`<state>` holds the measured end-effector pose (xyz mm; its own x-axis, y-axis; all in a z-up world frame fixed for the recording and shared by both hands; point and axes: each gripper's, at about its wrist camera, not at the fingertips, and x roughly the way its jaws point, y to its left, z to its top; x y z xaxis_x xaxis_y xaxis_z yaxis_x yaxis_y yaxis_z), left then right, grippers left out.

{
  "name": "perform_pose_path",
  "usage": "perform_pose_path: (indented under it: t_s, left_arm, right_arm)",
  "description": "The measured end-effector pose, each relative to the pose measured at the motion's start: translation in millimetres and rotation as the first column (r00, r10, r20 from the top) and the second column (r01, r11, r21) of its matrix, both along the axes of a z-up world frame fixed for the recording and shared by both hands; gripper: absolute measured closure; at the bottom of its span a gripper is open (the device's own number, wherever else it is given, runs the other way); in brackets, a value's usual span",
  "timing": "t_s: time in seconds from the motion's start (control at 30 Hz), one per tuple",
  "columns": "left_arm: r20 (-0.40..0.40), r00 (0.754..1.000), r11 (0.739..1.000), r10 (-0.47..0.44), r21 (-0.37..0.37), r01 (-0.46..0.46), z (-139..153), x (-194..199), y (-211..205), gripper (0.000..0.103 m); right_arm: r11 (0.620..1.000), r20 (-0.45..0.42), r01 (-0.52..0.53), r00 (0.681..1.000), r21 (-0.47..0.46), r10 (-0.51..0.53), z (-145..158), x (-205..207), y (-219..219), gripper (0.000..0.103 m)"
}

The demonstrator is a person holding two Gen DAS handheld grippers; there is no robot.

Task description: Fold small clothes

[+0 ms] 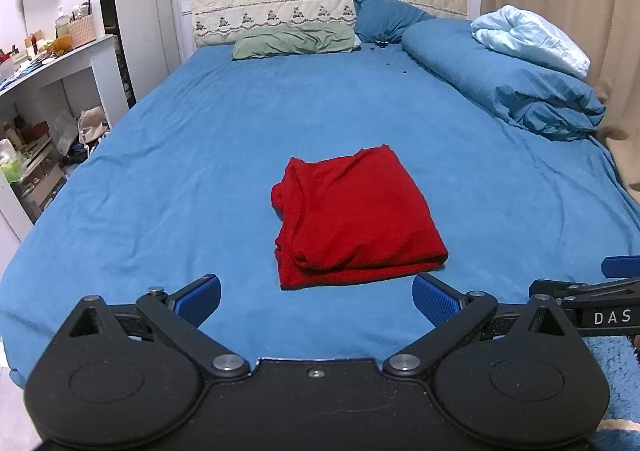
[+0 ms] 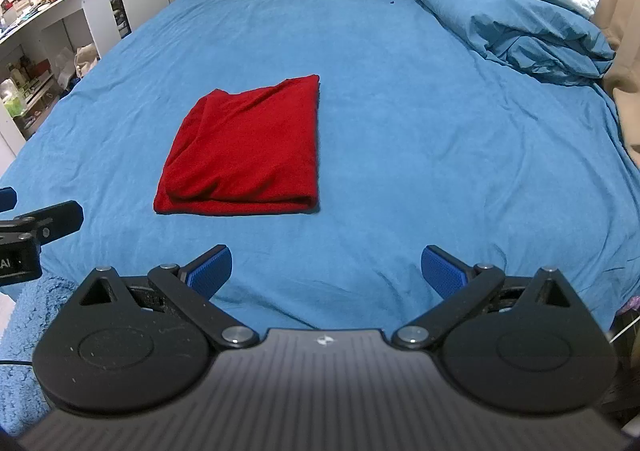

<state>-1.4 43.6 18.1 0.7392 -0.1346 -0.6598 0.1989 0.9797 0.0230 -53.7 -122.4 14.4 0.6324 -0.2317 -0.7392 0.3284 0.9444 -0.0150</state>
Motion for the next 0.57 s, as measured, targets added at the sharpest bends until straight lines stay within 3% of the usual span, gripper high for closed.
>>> perform_pose_path:
  t_s: [0.2,0.57]
  left_arm:
    - [0.017,1.000,1.000,0.016,0.024,-0.016,0.9,-1.3,-0.1,0.000]
    - [0.043,0.998,0.999,0.043,-0.002,-0.043,1.8,0.0,8.1,0.000]
  right_arm:
    - [1.000,-0.001,0.000,1.000,0.000,0.000,-0.2,0.2,0.6,0.000]
    - [1.000,0.001,0.005,1.000,-0.002,-0.005,-0.1,1.1,2.5,0.000]
